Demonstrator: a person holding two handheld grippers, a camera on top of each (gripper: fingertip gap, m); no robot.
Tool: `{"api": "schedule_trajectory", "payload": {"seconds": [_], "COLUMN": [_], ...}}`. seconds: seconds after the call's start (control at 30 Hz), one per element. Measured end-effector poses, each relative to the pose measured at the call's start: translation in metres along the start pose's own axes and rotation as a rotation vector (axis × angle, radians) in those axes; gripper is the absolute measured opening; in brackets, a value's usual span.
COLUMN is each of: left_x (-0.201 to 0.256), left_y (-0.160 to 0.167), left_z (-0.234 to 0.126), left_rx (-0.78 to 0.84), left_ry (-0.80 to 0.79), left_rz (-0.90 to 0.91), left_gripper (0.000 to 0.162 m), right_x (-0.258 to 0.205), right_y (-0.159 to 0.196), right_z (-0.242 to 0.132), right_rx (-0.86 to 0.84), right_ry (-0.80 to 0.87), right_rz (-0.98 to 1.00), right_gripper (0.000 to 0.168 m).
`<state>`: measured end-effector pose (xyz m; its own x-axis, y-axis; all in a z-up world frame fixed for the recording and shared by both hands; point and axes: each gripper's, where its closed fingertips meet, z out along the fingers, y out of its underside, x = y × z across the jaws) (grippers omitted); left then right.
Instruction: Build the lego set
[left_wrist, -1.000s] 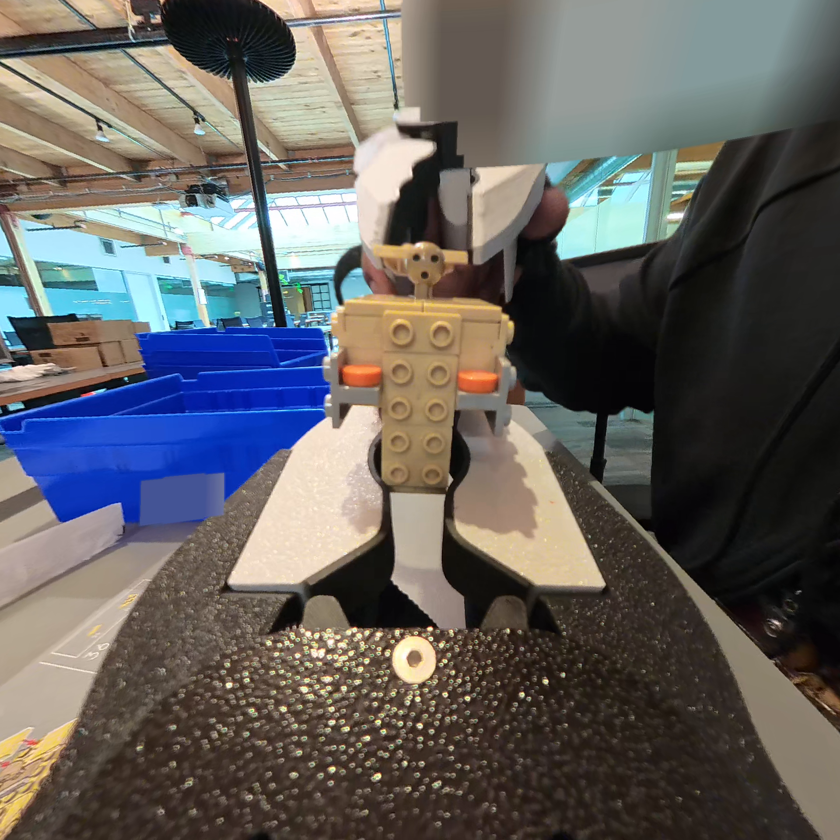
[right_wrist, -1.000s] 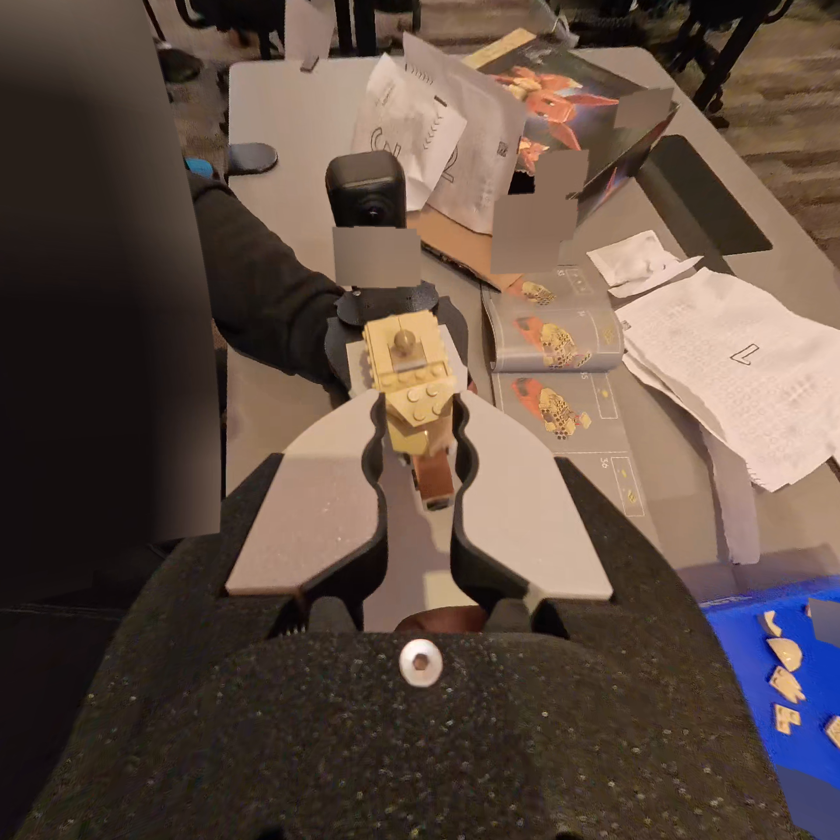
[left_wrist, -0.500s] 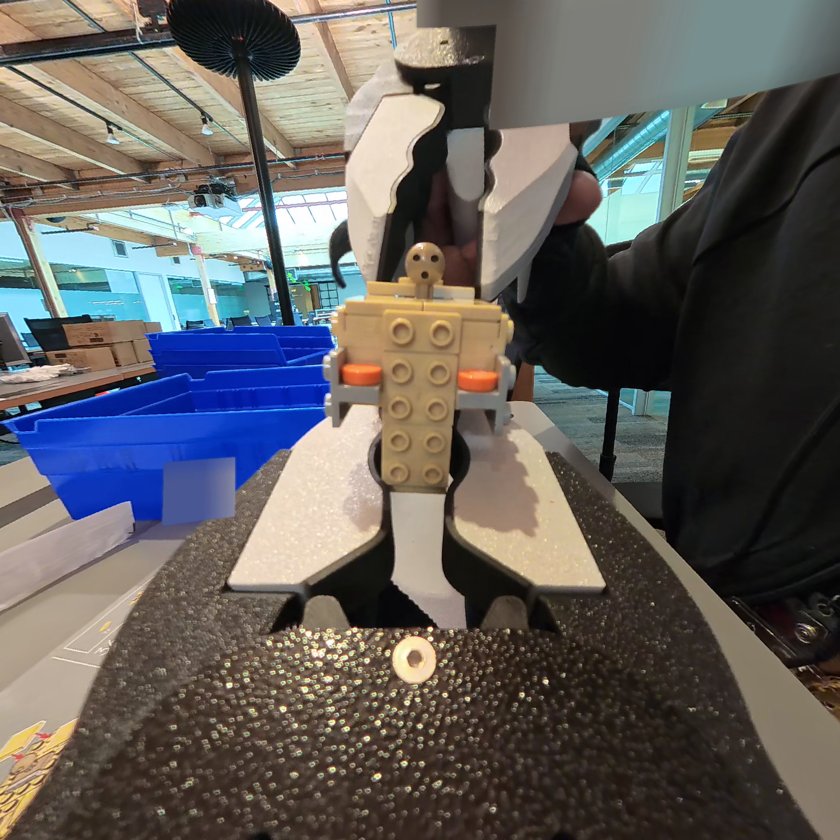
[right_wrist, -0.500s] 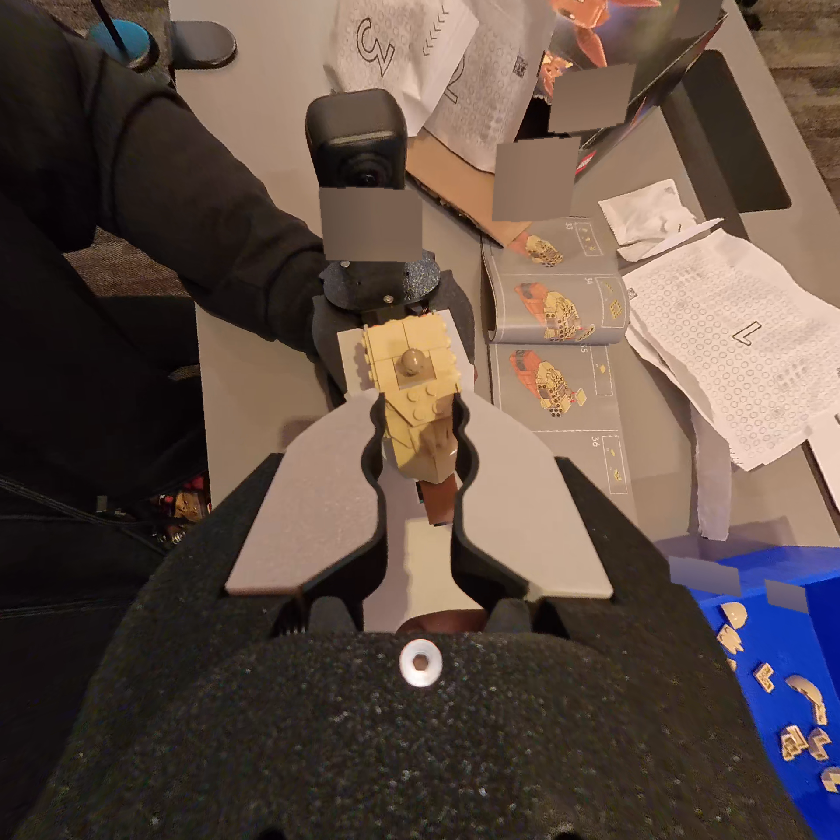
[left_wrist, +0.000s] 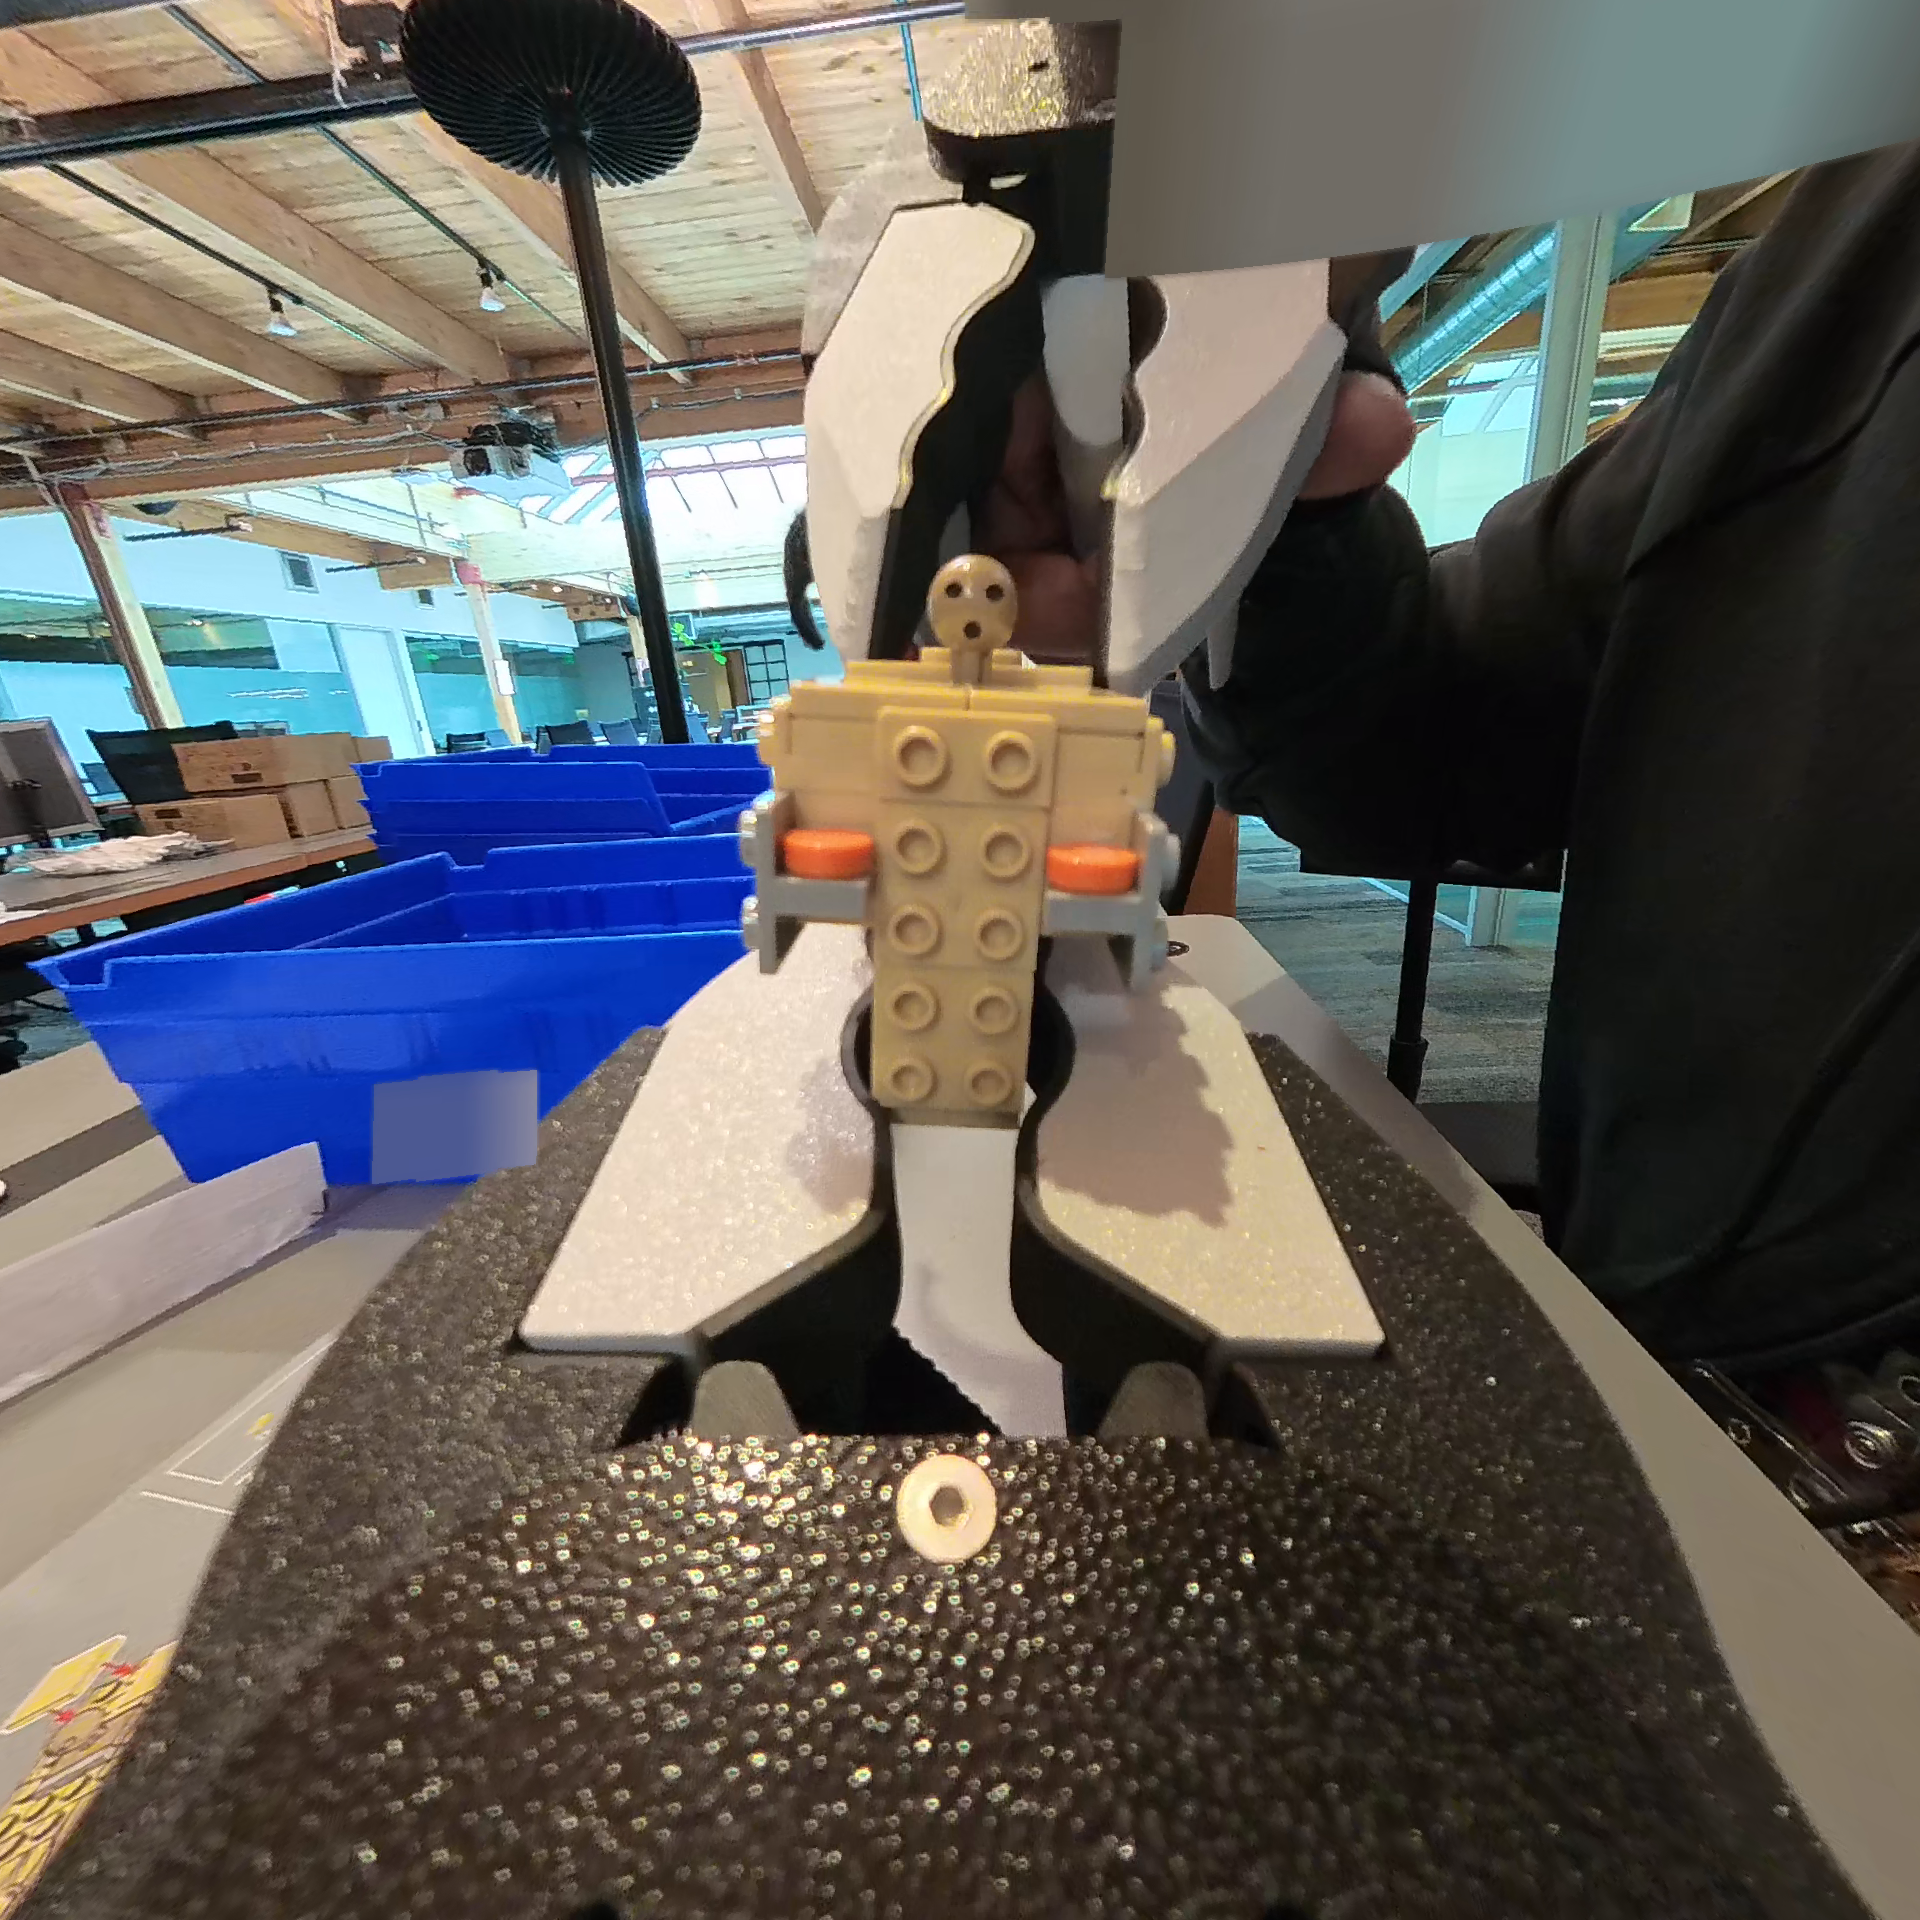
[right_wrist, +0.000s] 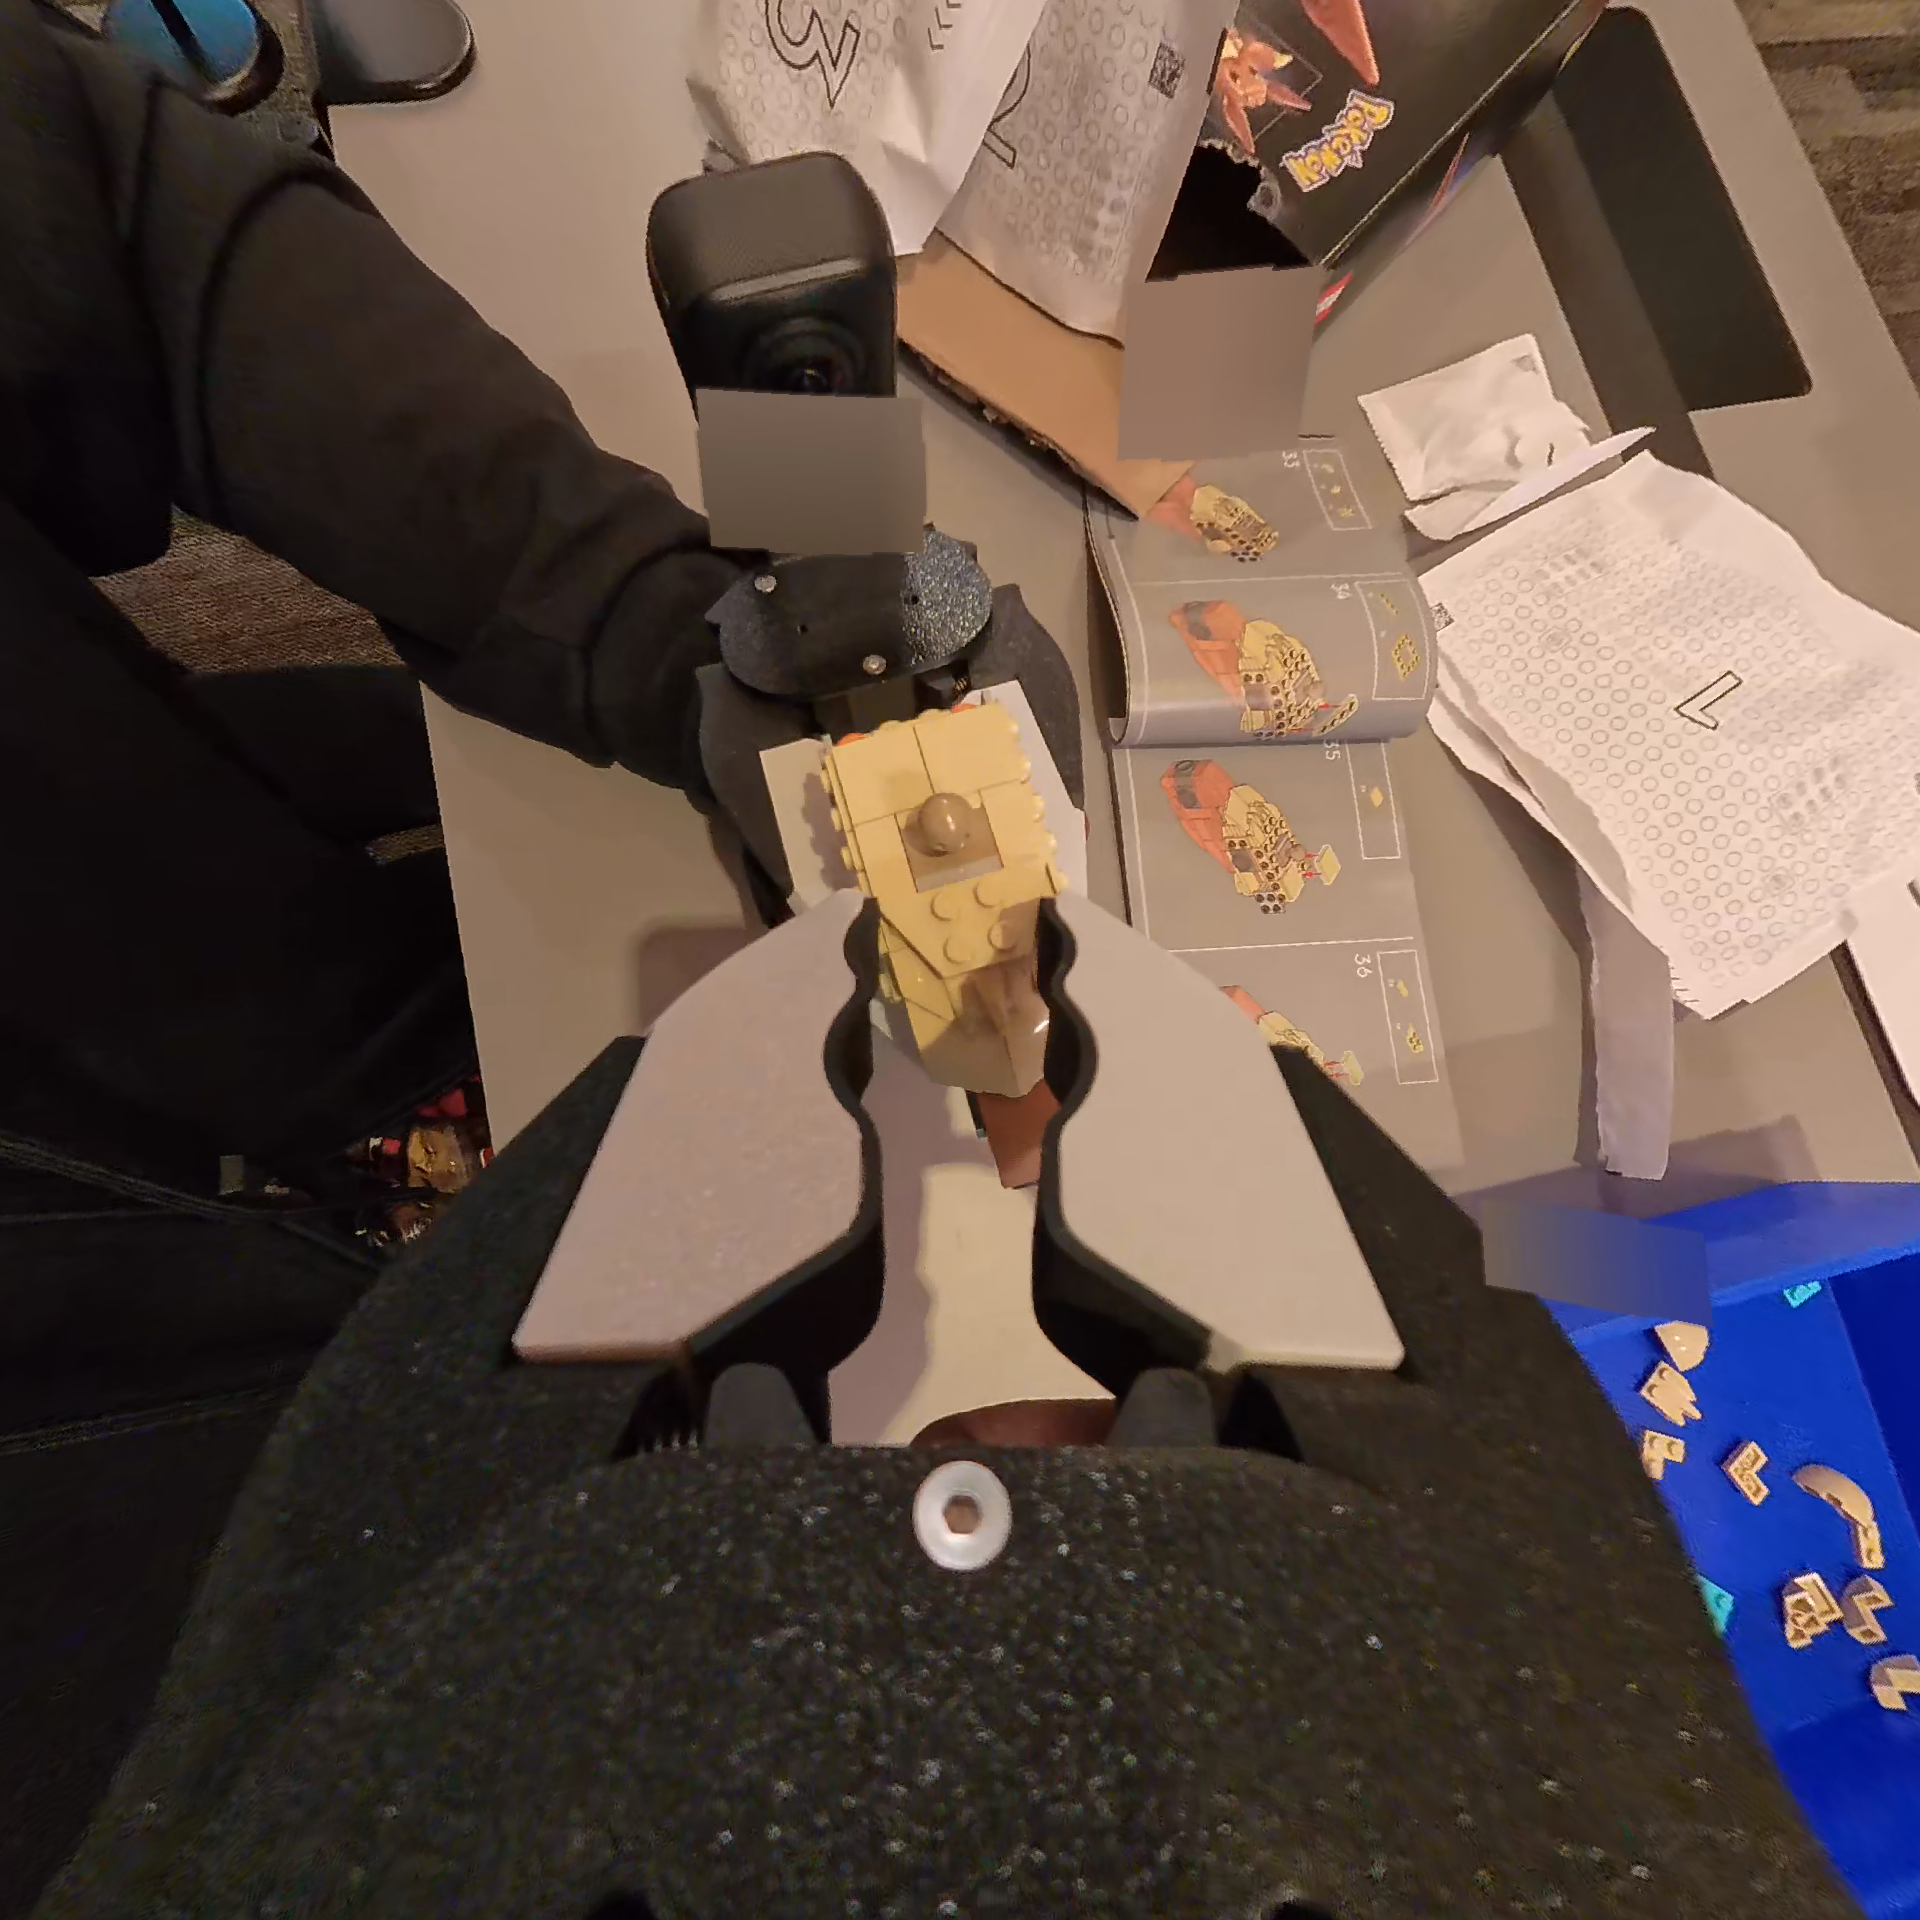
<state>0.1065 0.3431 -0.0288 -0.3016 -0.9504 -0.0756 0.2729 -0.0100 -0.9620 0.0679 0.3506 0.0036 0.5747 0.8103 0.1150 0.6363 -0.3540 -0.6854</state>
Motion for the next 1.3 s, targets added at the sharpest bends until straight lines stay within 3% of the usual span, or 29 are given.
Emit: {"api": "schedule_trajectory", "payload": {"seconds": [0.23, 0.33, 0.67, 0.77, 1.0, 1.3], "left_x": [0.000, 0.000, -0.016, -0.018, -0.022, -0.028], "left_y": [-0.002, -0.003, -0.006, -0.003, 0.000, 0.006], "left_z": [-0.001, -0.001, -0.006, -0.005, -0.006, -0.007], "left_rx": [0.013, 0.029, 0.058, 0.032, 0.001, -0.036], "left_ry": [0.010, 0.021, 0.016, 0.007, 0.000, 0.002], "left_rz": [-0.013, -0.049, -0.237, -0.245, -0.282, -0.363], "left_gripper": [0.020, 0.020, 0.020, 0.020, 0.020, 0.020], "right_x": [0.002, 0.007, 0.025, 0.023, 0.024, 0.028], "right_y": [-0.003, -0.004, 0.010, -0.004, -0.010, 0.002], "right_z": [0.000, -0.002, -0.007, -0.010, -0.001, 0.015], "right_rx": [0.020, 0.049, 0.285, 0.331, 0.267, 0.205], "right_ry": [0.020, 0.048, 0.156, 0.118, 0.017, -0.077], "right_rz": [-0.008, -0.033, -0.522, -0.600, -0.681, -0.634], "right_gripper": [0.035, 0.045, 0.051, 0.041, 0.036, 0.036]}}
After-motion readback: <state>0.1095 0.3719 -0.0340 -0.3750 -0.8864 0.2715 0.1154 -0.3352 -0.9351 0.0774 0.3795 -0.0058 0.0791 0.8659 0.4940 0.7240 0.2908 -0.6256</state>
